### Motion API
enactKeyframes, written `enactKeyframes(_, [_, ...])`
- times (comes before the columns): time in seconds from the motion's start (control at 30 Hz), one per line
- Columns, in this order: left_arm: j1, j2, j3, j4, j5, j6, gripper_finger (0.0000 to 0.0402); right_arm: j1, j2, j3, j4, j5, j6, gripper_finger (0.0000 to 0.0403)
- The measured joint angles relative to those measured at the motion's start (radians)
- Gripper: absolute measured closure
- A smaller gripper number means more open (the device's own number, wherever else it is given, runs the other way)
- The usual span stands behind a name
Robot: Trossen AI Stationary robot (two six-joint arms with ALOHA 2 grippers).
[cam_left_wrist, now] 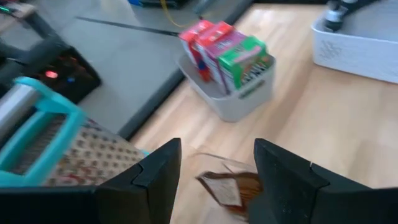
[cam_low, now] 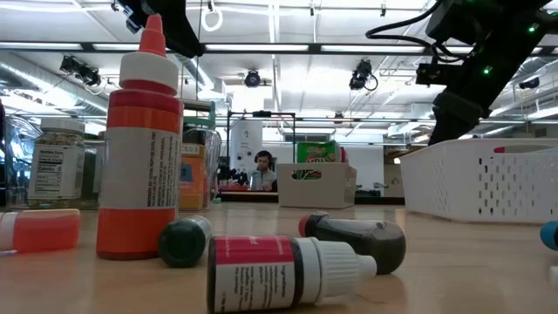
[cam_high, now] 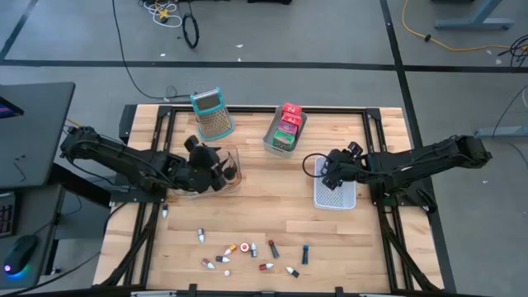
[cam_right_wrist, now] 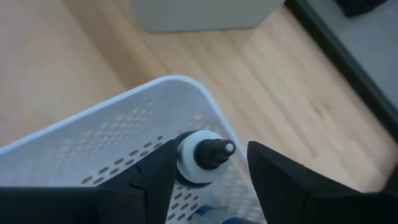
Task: Pick & Place Kitchen Items
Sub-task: Put the black food coloring bottle into the white bin, then put the orange food coloring bottle into the white bin
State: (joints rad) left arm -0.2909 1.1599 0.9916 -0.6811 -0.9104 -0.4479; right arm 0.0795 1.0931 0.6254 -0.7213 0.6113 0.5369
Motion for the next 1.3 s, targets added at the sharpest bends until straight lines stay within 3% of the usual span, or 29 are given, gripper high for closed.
enactKeyframes(0.13, [0.000,0.000,0.000,0.000,0.073,0.000,0.0191,0.000,0.000,0.000,0.024,0.044,-0.008,0.0195])
enactKeyframes(0.33, [0.000,0.000,0.000,0.002,0.076,0.000,0.0191,0.000,0.000,0.000,0.120,-0.022,-0.100,0.0195])
enactKeyframes(0.57, [0.000,0.000,0.000,0.002,0.077,0.000,0.0191,0.000,-0.006,0.000,0.268,-0.019,-0.191,0.0195])
enactKeyframes(0.77, [0.000,0.000,0.000,0.002,0.077,0.000,0.0191,0.000,-0.024,0.000,0.580,-0.020,-0.354,0.0195])
enactKeyframes(0.97, [0.000,0.000,0.000,0.003,0.077,0.000,0.0191,0.000,-0.024,0.001,0.898,-0.102,-0.472,0.0195])
enactKeyframes(1.17, [0.000,0.000,0.000,0.003,0.077,0.000,0.0191,0.000,-0.024,0.001,0.957,-0.168,-0.603,0.0195])
enactKeyframes(1.3, [0.000,0.000,0.000,0.003,0.077,-0.001,0.0191,0.003,-0.023,0.001,0.958,-0.210,-0.601,0.0195])
